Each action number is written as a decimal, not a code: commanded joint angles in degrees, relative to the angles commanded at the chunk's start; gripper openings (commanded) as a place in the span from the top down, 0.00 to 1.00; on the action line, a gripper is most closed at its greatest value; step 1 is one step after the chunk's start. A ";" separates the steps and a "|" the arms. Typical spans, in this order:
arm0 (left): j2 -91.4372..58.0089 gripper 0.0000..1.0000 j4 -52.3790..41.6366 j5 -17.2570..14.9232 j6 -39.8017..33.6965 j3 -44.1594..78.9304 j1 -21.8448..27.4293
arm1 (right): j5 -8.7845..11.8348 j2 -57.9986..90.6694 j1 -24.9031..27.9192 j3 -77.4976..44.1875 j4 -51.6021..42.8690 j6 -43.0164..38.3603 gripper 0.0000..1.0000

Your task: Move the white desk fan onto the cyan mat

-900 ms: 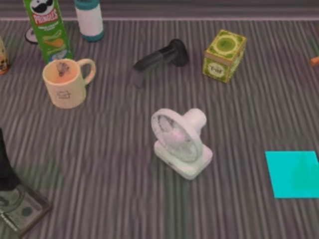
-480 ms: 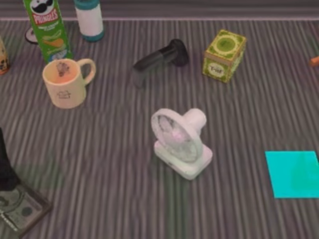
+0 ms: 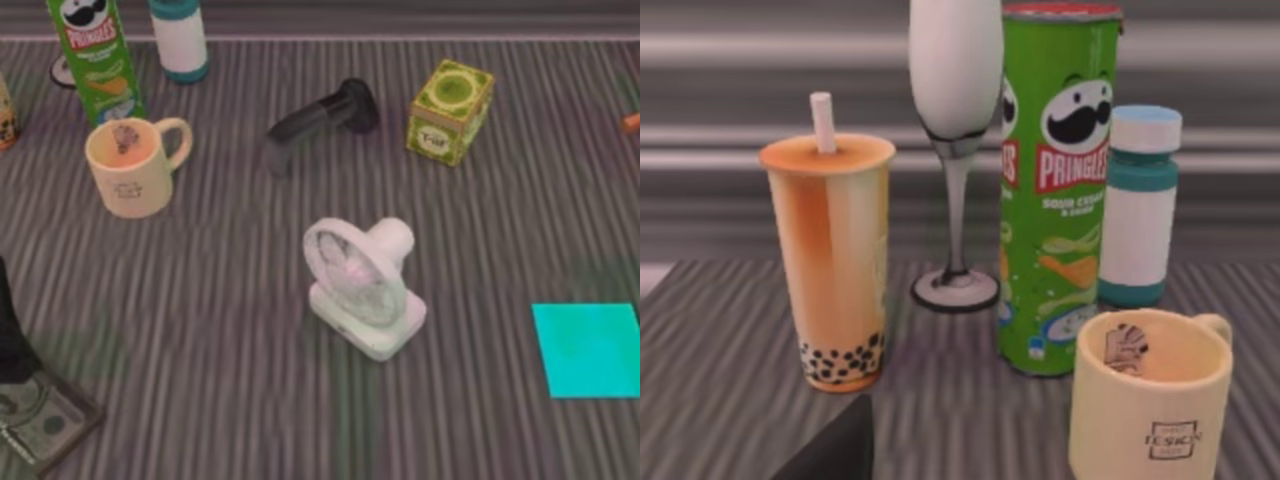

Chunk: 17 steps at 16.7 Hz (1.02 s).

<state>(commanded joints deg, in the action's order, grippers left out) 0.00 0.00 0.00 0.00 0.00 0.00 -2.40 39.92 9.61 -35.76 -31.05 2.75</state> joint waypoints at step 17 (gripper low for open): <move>0.00 0.00 0.00 0.00 0.00 0.00 0.00 | 1.62 80.14 28.81 -91.19 -55.27 0.09 0.00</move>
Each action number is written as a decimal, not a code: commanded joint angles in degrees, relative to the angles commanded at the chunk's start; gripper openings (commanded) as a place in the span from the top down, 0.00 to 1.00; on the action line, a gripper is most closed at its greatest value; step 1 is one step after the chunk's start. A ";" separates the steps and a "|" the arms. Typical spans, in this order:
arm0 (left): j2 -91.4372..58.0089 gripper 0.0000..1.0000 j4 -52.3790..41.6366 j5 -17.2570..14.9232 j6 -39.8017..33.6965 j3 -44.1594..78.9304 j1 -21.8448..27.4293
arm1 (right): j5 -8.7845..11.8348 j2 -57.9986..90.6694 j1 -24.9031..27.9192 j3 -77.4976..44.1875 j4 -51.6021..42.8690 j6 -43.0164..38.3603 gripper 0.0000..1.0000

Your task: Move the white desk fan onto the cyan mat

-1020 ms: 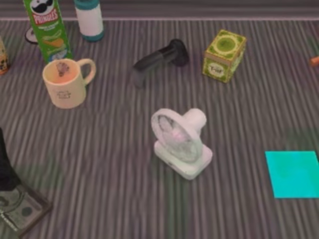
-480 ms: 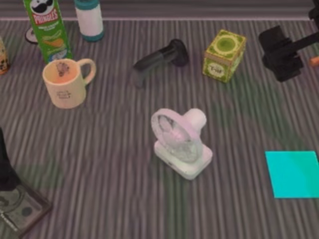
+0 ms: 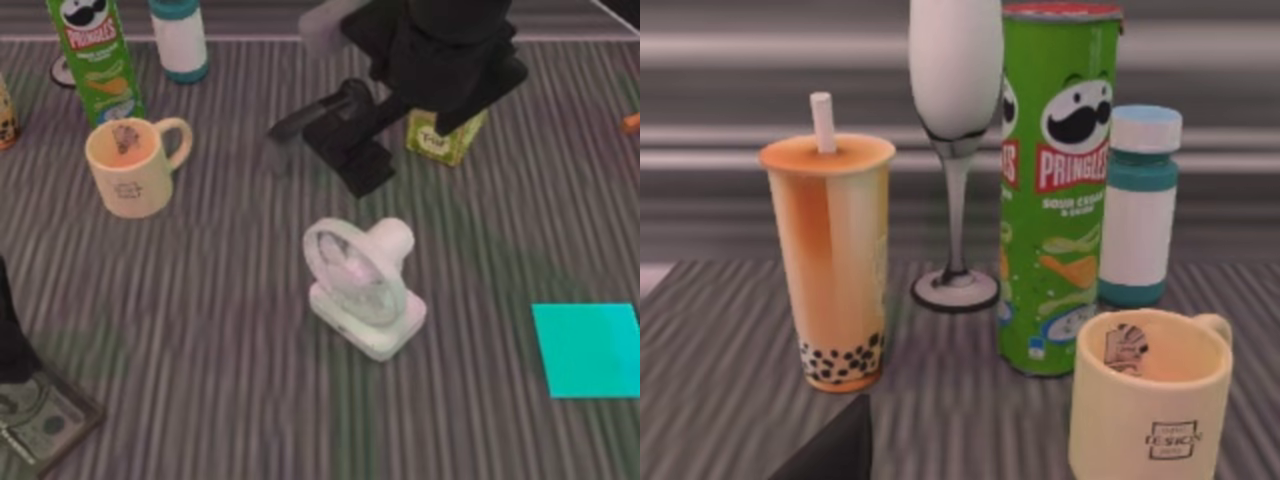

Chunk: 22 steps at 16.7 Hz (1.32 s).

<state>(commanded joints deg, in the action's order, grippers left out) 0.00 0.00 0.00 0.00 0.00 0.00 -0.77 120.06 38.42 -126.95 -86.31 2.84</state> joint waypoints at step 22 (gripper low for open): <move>0.00 0.00 0.00 0.00 0.00 0.00 0.00 | 0.66 9.32 4.86 6.52 5.26 0.11 0.00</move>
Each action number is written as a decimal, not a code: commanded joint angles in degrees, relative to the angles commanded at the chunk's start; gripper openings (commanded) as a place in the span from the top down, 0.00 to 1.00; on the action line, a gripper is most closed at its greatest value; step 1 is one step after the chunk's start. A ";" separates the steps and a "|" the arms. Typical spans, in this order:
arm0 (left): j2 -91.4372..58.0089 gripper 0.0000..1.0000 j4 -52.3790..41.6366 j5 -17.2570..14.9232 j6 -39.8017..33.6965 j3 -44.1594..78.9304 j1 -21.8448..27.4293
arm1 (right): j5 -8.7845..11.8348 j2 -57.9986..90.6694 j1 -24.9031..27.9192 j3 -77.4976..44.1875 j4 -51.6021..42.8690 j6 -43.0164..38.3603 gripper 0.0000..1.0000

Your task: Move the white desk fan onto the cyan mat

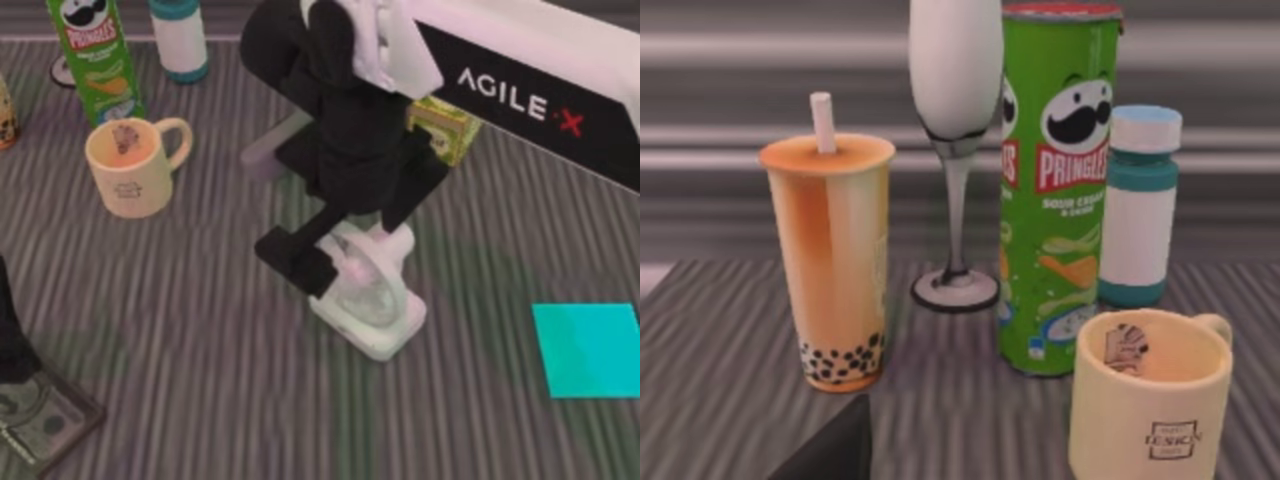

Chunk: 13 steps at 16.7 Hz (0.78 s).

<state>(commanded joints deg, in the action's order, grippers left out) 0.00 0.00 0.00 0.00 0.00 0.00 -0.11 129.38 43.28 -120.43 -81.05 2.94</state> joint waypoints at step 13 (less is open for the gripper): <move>0.00 0.00 0.00 0.00 0.00 0.00 0.00 | 0.00 0.00 0.00 0.00 0.00 0.00 0.75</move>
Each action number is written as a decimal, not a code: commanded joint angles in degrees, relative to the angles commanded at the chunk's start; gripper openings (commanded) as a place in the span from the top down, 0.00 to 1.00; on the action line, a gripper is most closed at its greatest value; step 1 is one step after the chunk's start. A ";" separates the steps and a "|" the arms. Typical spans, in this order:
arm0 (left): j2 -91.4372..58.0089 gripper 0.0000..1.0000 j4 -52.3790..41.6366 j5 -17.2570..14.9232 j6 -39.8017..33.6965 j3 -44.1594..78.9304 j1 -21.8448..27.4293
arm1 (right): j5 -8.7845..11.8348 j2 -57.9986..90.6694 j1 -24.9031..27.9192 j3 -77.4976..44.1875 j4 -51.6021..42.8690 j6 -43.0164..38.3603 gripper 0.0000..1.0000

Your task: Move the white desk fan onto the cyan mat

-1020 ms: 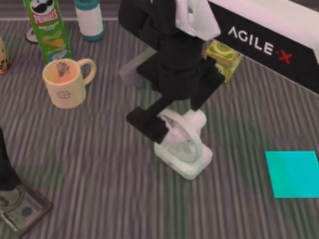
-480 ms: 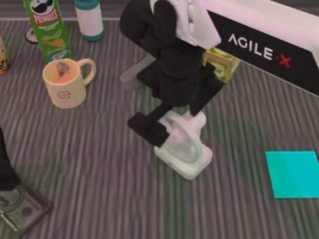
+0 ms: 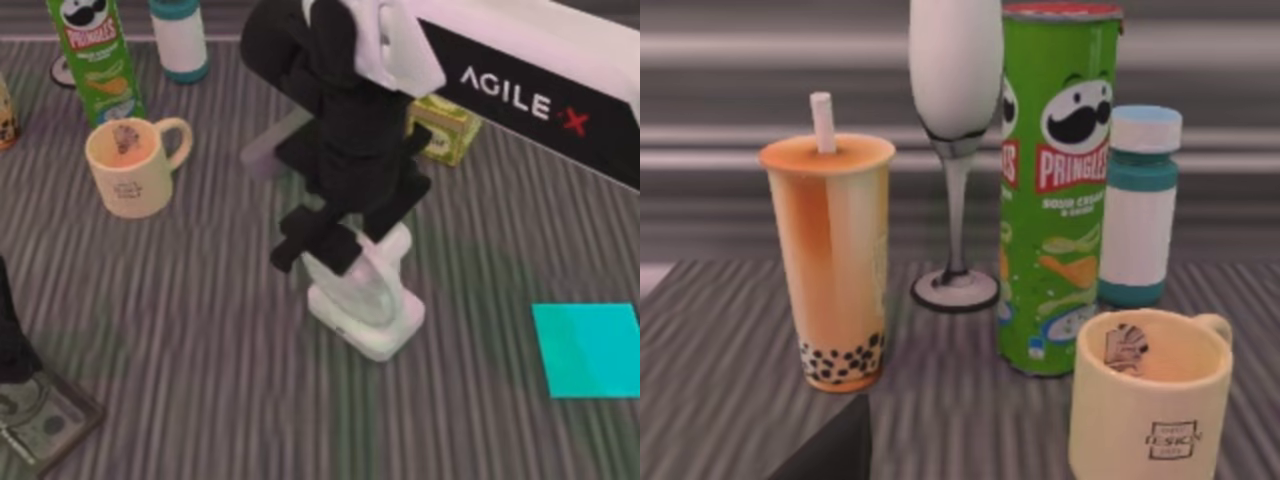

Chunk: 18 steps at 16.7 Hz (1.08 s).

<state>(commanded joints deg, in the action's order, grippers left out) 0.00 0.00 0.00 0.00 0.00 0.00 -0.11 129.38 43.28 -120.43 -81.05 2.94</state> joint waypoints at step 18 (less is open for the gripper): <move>0.00 0.00 0.00 0.00 0.00 0.00 0.00 | -0.01 1.84 0.04 -10.07 -7.54 -0.10 1.00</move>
<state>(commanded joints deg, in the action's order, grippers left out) 0.00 0.00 0.00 0.00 0.00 0.00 -0.12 131.21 43.32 -130.50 -88.60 2.85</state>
